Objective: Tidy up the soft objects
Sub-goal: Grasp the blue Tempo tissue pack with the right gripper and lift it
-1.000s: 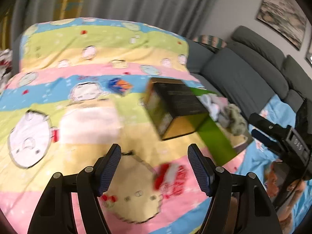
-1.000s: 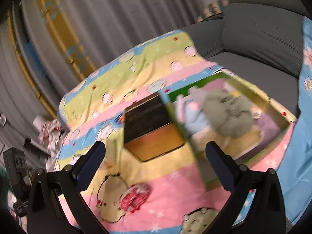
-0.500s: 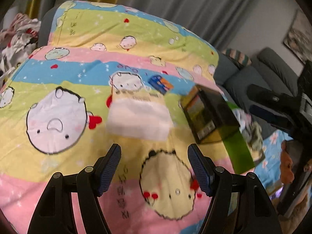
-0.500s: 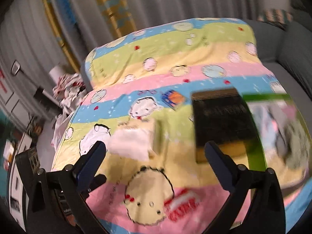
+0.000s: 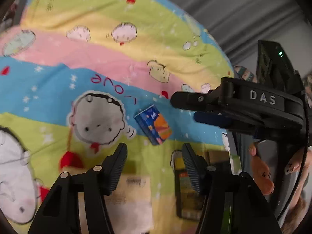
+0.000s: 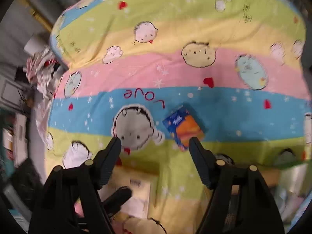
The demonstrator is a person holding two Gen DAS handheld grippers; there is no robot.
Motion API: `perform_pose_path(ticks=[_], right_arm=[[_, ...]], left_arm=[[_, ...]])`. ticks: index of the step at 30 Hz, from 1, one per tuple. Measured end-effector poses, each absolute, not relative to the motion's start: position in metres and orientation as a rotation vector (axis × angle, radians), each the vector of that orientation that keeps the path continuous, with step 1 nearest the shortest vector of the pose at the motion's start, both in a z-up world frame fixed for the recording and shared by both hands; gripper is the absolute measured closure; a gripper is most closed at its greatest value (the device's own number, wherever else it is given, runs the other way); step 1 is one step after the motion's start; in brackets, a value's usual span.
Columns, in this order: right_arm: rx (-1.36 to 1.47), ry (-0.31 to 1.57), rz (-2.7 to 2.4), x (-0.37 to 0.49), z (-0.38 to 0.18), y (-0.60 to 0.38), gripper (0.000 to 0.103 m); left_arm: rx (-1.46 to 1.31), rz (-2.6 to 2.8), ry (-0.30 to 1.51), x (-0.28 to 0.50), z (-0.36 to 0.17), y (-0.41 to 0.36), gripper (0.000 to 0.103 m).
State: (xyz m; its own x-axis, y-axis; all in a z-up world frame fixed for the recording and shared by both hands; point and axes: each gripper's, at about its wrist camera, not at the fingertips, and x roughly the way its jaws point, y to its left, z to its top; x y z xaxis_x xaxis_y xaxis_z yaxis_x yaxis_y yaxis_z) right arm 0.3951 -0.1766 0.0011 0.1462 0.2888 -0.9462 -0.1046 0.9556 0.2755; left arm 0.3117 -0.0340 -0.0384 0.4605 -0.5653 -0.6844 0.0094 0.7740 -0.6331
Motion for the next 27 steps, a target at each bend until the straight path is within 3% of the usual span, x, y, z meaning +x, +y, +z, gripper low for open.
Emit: perform_pose_path(ticks=[3,19,27], right_arm=[[0.168,1.459,0.253,0.416,-0.026,-0.182,0.046],[0.173,1.592,0.244,0.438,-0.089,-0.179,0.045],[0.228,1.538,0.295,0.422,-0.079,-0.179,0.049]], left_arm=[[-0.637,-0.362,1.099,0.332,-0.059,-0.043,0.052],[-0.704,-0.373,1.232,0.362,-0.112,-0.084,0.057],[-0.621,-0.361,1.178,0.346,-0.092,-0.087,0.062]])
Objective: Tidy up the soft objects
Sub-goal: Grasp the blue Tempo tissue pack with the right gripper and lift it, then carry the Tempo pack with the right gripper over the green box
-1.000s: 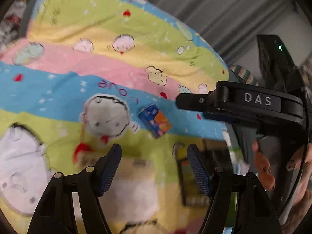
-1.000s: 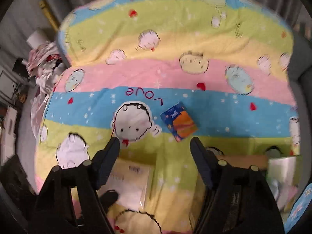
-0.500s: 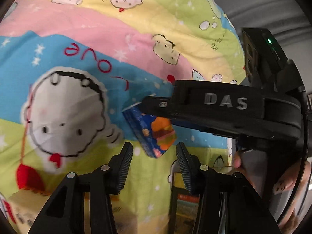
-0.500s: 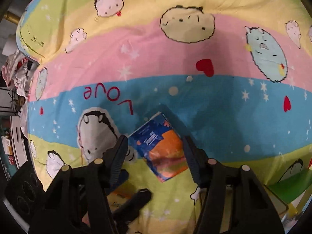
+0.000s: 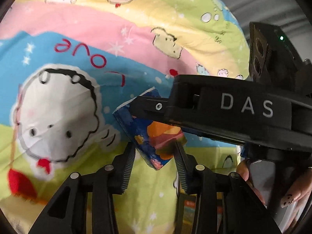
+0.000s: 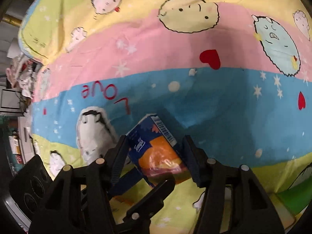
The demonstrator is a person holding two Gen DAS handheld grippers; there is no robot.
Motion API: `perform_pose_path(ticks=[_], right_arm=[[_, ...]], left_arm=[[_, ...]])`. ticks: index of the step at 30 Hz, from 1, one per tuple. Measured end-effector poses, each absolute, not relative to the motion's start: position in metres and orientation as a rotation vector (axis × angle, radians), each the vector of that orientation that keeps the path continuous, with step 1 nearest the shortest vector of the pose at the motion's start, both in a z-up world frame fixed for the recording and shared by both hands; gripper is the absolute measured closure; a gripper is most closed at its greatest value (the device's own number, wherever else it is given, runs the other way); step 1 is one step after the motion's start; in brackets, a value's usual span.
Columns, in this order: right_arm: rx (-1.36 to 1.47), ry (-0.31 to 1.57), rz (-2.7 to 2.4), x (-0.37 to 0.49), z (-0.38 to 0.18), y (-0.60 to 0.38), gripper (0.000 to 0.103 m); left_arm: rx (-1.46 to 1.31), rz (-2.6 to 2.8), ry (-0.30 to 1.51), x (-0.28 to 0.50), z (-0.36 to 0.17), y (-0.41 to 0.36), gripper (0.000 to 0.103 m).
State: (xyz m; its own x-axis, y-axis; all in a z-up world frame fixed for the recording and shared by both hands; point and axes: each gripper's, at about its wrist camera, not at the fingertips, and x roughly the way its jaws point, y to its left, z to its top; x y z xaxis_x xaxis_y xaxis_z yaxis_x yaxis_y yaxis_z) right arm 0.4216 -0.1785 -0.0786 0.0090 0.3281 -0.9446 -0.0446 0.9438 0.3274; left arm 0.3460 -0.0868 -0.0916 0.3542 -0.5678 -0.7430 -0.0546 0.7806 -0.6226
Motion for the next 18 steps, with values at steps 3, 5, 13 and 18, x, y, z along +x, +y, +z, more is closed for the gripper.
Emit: perform_pose_path(ticks=[3,5,13,18], right_arm=[[0.269,1.474,0.327,0.407,-0.052,-0.179,0.05],[0.273,1.415,0.374,0.387,-0.025,-0.174,0.05],[0.267,1.249,0.507,0.291,0.047,-0.153,0.049],[0.249,1.166,0.542,0.231,0.063,-0.143,0.049]], left_arm=[[-0.591,-0.365,1.123,0.33,-0.064,-0.08,0.062],[-0.553,-0.364,1.066,0.31,-0.039,-0.074,0.062],[-0.467,-0.319,0.883,0.219,0.033,-0.041,0.062],[-0.391,-0.312,0.82,0.161,0.055,-0.036,0.062]])
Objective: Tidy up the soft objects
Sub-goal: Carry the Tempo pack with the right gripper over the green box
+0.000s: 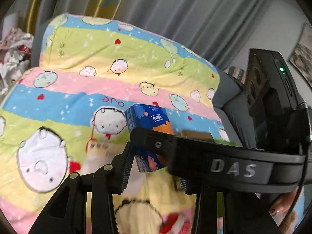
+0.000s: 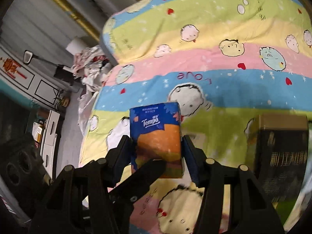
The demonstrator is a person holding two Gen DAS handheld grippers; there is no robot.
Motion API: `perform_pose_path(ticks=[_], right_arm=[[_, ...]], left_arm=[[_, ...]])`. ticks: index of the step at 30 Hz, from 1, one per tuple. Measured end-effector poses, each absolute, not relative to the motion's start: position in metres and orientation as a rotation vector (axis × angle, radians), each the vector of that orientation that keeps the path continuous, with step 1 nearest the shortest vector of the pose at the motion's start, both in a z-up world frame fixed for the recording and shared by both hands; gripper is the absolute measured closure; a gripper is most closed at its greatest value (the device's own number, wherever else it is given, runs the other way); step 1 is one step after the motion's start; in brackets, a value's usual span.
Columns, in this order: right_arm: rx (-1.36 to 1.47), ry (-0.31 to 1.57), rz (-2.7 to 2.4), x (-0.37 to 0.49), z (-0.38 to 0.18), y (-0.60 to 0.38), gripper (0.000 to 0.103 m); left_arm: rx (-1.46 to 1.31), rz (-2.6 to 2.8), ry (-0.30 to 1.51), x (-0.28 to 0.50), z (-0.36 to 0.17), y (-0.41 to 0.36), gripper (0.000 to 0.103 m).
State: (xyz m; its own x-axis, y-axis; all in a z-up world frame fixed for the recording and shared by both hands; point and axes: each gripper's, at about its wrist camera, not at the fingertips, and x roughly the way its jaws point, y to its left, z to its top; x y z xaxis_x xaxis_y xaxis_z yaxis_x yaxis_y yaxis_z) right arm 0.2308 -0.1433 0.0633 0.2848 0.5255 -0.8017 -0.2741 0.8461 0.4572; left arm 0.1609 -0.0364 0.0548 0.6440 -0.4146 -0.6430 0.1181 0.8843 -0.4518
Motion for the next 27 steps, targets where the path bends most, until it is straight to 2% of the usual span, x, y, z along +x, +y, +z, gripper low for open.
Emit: perform_pose_path(ticks=[13,27], right_arm=[[0.295,1.059,0.512,0.111,0.062,-0.157,0.049],[0.42,0.925,0.398,0.04,0.059,-0.217,0.049]], left_arm=[[-0.302,-0.342,0.759,0.049,0.051,-0.05,0.062],[-0.203,-0.491,0.684,-0.002,0.054,-0.104,0.062]])
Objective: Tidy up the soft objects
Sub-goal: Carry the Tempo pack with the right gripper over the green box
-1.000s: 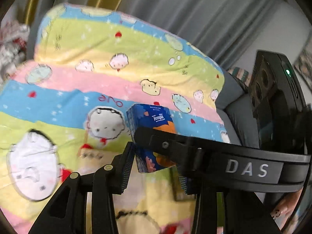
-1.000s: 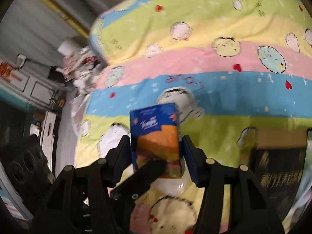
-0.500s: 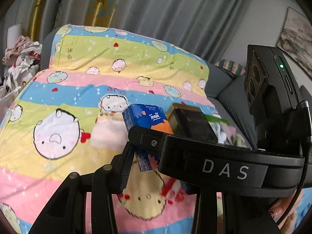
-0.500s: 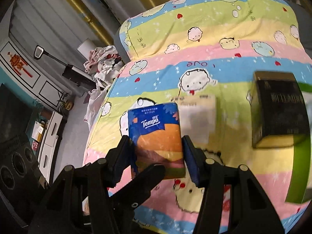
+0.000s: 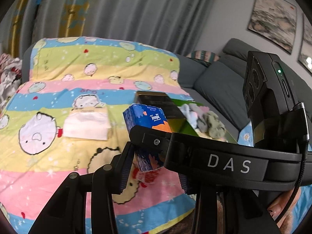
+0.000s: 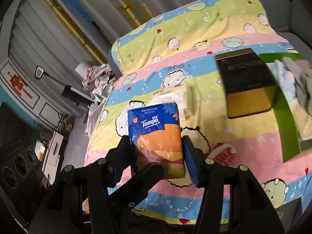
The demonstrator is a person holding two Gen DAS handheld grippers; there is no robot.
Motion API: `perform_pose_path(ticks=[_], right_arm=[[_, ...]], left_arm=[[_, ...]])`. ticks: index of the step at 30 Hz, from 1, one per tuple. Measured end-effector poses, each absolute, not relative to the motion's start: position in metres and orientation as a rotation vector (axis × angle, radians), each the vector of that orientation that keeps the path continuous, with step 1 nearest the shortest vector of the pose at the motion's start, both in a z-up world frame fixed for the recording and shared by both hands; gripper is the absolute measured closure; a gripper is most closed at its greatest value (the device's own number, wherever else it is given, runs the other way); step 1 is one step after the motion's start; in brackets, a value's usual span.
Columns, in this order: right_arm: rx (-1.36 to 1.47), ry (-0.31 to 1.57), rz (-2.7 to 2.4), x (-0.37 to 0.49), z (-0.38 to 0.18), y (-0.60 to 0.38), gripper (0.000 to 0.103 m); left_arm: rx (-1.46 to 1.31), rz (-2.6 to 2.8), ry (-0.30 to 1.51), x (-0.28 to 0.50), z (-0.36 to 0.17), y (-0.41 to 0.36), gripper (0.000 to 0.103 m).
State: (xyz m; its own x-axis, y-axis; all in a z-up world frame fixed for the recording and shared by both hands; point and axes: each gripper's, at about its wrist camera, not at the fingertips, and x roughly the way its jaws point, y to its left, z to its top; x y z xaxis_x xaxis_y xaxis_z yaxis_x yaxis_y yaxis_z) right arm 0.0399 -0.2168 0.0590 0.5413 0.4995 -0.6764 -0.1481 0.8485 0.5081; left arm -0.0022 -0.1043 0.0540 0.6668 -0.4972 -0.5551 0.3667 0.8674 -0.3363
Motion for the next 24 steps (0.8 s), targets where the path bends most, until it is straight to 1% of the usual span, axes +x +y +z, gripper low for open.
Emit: perform_pose_path(ticks=[12,24], right_arm=[[0.517,0.803,0.246,0.028,0.064,-0.28,0.049],[0.619,0.695,0.067,0.052,0.059,-0.369,0.049]], left_arm=[[-0.129,-0.656,0.616,0.014,0.059,-0.163,0.062],[-0.059,-0.838,0.599,0.073,0.057,-0.249,0.062]])
